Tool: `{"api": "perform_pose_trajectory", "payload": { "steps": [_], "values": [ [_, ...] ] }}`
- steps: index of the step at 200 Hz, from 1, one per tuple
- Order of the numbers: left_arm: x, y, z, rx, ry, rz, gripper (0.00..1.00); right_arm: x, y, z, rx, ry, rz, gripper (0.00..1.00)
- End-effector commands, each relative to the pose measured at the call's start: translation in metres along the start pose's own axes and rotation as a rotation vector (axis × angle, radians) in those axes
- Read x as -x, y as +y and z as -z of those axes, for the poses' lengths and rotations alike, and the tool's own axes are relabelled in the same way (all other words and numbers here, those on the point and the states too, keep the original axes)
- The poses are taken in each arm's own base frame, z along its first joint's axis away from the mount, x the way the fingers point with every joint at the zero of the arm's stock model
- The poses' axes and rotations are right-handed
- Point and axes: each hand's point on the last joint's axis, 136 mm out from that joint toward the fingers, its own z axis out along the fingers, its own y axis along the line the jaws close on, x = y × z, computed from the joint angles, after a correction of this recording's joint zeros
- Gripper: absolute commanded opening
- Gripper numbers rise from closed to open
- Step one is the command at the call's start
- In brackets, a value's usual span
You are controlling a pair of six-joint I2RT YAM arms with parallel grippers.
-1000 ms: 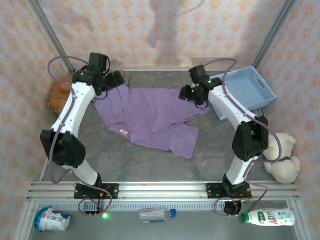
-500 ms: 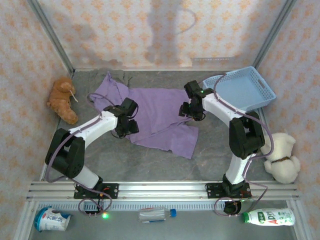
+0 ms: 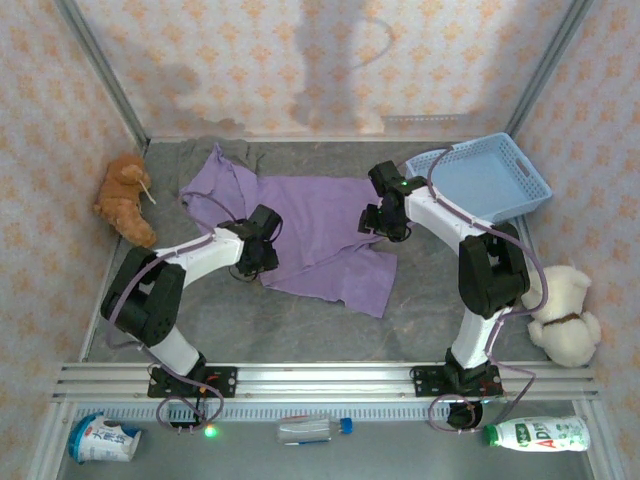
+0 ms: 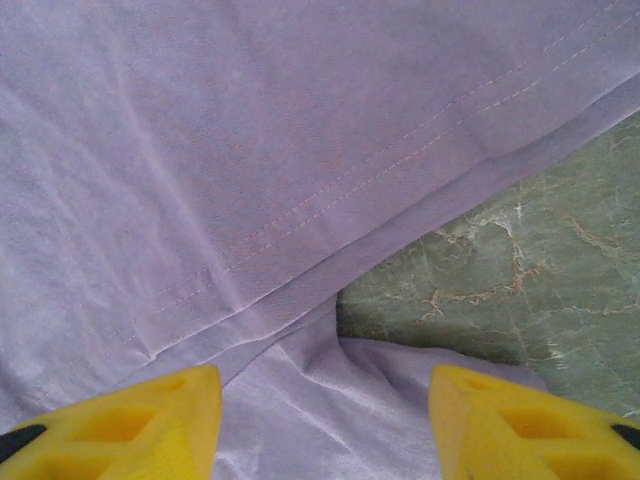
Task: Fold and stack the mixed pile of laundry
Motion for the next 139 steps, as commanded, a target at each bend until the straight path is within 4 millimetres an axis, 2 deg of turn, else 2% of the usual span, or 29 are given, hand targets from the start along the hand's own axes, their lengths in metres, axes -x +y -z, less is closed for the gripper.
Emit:
{"api": "perform_pose_trajectory", "payload": {
  "steps": [1, 36, 60, 68, 114, 139],
  "values": [
    [0.009, -0.001, -0.005, 0.023, -0.043, -0.007, 0.34, 0.001, -0.005, 0.019, -0.023, -0.038, 0.013, 0.57],
    [0.007, 0.004, -0.009, 0.055, -0.028, -0.035, 0.25, 0.001, -0.008, 0.02, -0.035, -0.041, 0.017, 0.57],
    [0.009, 0.004, -0.003, 0.054, -0.032, -0.034, 0.08, 0.002, -0.007, 0.02, -0.034, -0.045, 0.014, 0.56],
    [0.012, 0.002, 0.003, 0.051, -0.041, -0.031, 0.0, 0.002, -0.006, 0.02, -0.031, -0.044, 0.015, 0.56],
    [0.044, -0.013, 0.048, 0.056, -0.086, -0.028, 0.0, 0.003, -0.006, 0.019, -0.029, -0.044, 0.014, 0.56],
    [0.051, -0.021, 0.052, 0.061, -0.07, -0.04, 0.0, 0.004, -0.005, 0.019, -0.027, -0.049, 0.011, 0.56]
  ]
}}
